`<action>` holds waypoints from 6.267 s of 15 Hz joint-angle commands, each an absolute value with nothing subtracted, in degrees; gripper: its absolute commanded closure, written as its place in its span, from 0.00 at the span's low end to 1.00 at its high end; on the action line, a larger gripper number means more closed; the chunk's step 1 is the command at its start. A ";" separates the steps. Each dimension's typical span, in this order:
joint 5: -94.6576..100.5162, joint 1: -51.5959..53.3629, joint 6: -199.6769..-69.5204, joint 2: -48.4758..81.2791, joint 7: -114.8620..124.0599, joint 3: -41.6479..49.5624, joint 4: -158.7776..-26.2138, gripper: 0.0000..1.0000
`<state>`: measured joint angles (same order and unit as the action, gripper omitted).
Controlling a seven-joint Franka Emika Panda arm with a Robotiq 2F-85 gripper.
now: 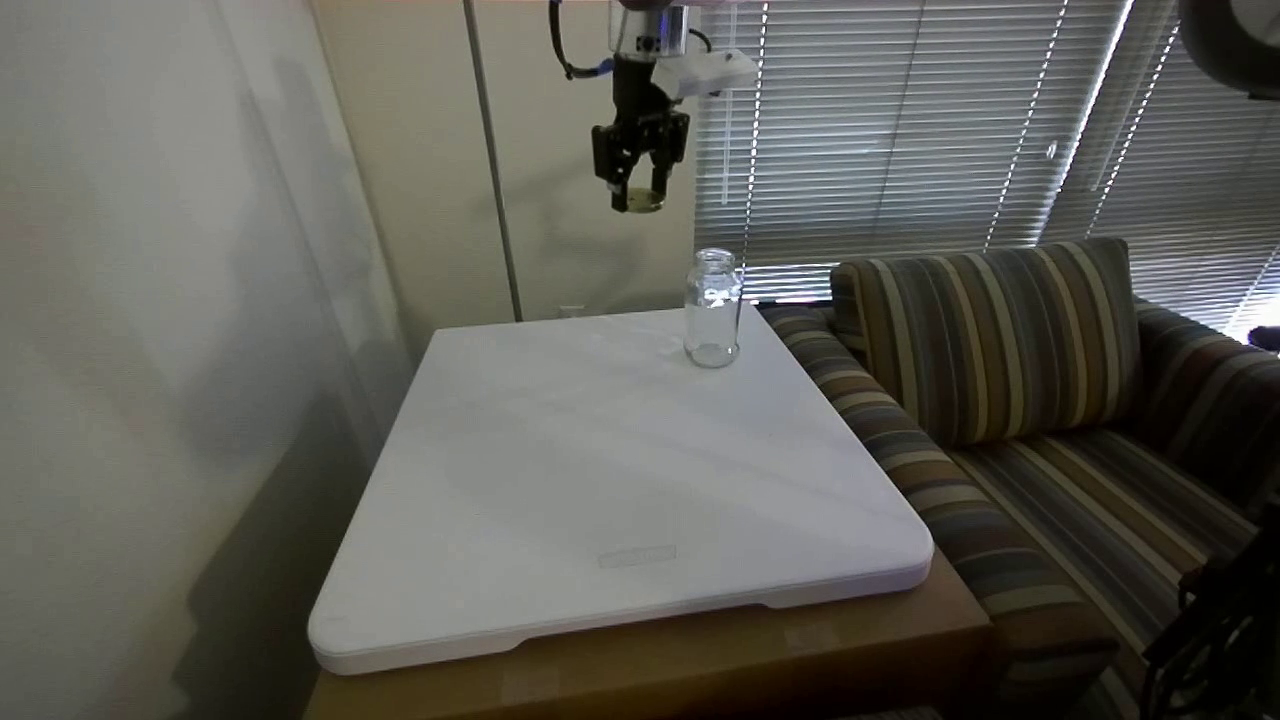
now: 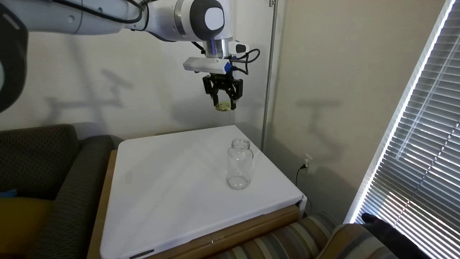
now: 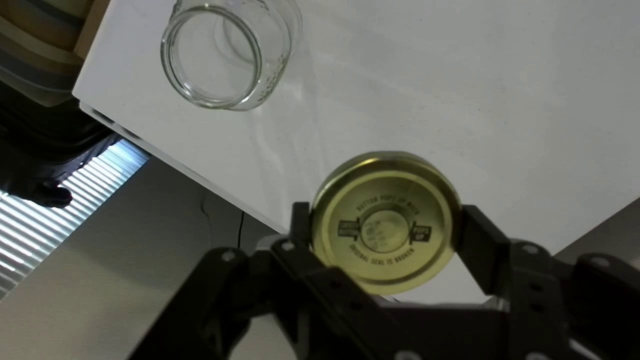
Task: Pick the cap and put it on top of the bottle
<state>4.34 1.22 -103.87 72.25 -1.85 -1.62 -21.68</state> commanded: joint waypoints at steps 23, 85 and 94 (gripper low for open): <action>4.84 -4.47 -101.81 77.19 15.84 2.98 -21.02 0.53; -0.46 -6.25 -102.32 78.83 19.03 1.80 -21.03 0.53; -0.18 -5.28 -103.21 78.88 18.83 1.94 -21.08 0.53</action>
<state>-0.59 -5.69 -102.14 78.26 18.84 1.62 -21.20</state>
